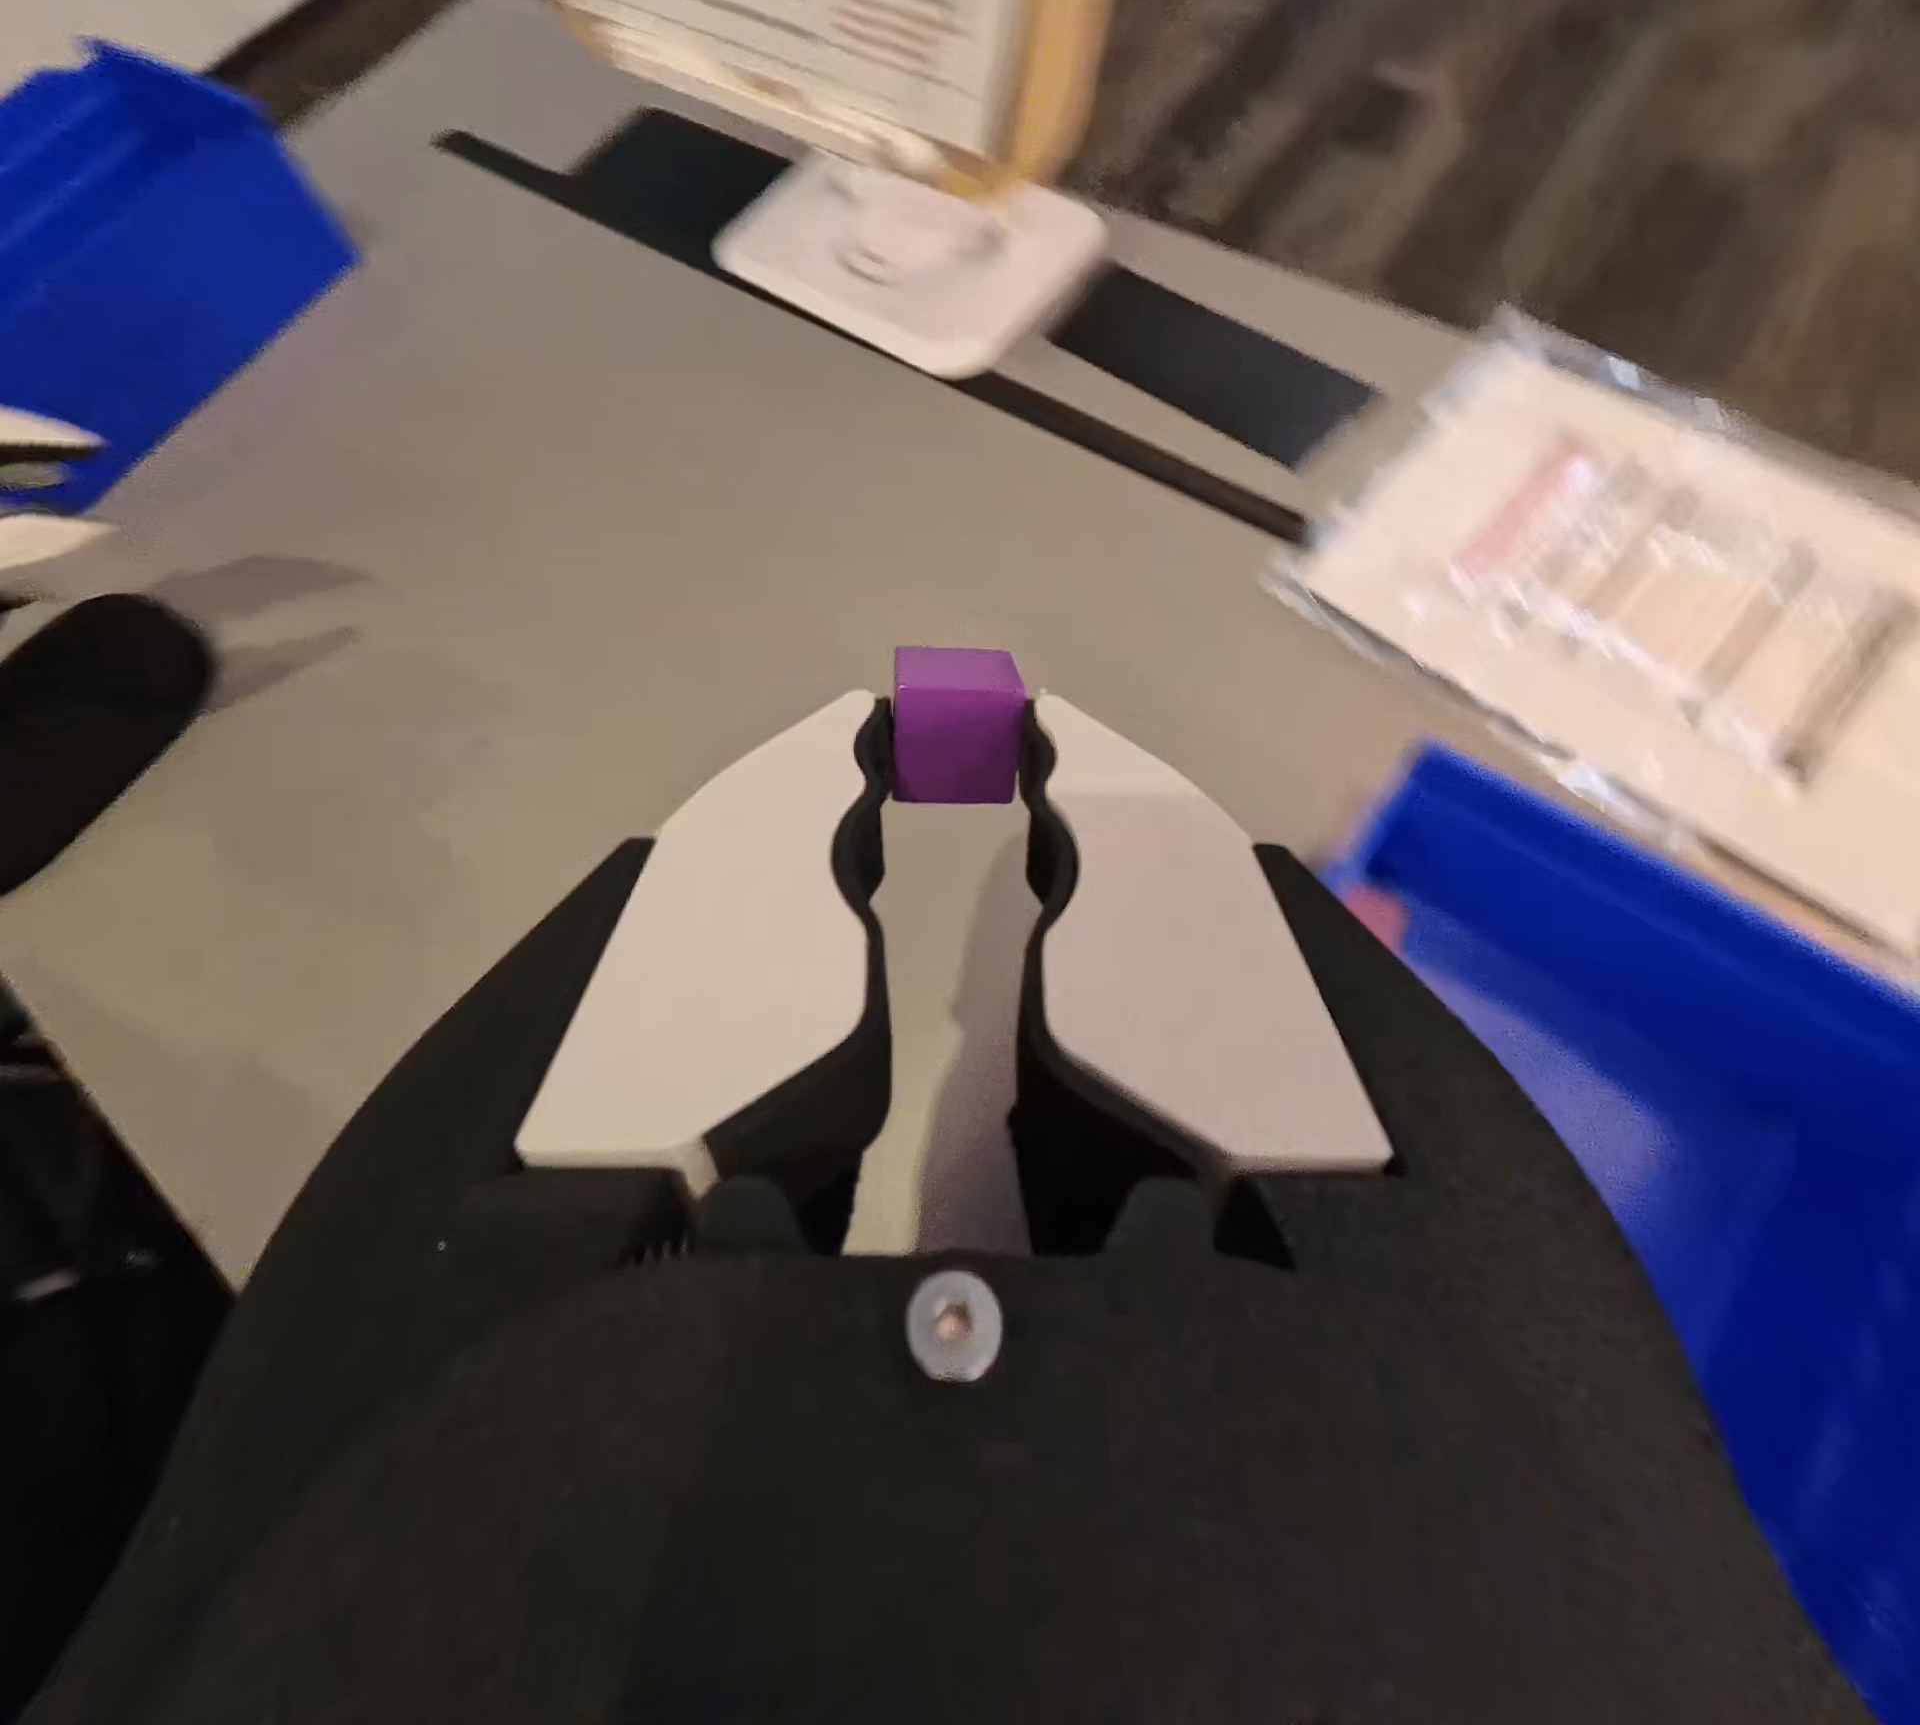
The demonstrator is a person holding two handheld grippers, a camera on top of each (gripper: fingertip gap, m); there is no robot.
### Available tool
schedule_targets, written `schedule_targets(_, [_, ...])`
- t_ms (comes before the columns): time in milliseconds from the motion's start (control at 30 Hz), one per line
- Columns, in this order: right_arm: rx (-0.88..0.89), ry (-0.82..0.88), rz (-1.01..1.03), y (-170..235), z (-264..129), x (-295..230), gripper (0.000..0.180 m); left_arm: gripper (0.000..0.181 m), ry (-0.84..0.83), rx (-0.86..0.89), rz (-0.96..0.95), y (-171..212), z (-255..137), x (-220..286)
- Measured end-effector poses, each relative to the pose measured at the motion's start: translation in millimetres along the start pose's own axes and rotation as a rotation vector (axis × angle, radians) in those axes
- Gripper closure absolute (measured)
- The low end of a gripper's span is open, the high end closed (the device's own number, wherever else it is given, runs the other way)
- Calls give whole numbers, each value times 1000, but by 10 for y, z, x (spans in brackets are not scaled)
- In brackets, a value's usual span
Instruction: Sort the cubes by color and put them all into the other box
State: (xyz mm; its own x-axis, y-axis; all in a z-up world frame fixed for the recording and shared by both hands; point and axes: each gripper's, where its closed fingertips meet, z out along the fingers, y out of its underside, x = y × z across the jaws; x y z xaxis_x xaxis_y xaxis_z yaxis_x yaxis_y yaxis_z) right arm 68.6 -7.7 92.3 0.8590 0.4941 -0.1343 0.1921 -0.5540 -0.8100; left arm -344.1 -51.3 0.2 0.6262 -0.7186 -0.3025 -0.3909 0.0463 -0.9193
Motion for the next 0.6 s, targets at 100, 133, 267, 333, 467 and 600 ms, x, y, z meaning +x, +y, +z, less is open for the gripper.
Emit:
schedule_targets(100, [-135,115,156,490,10,806,157,151,-33,-17,-52,29,49,-53])
schedule_targets(133, [-181,119,200,651,60,983,157,151,-44,-26,-61,35,70,-76])
schedule_targets(267, [-361,132,312,1222,385,1462,157,151,-102,-66,-81,12,137,-202])
schedule_targets(333, [-447,144,320,1441,552,1590,157,151,-126,-70,-91,-45,159,-254])
schedule_targets(467, [-538,175,325,1672,793,1755,157,152,-169,-89,-98,-127,199,-319])
schedule_targets(600, [-590,191,313,1755,930,1872,157,152,-189,-130,-75,-140,241,-292])
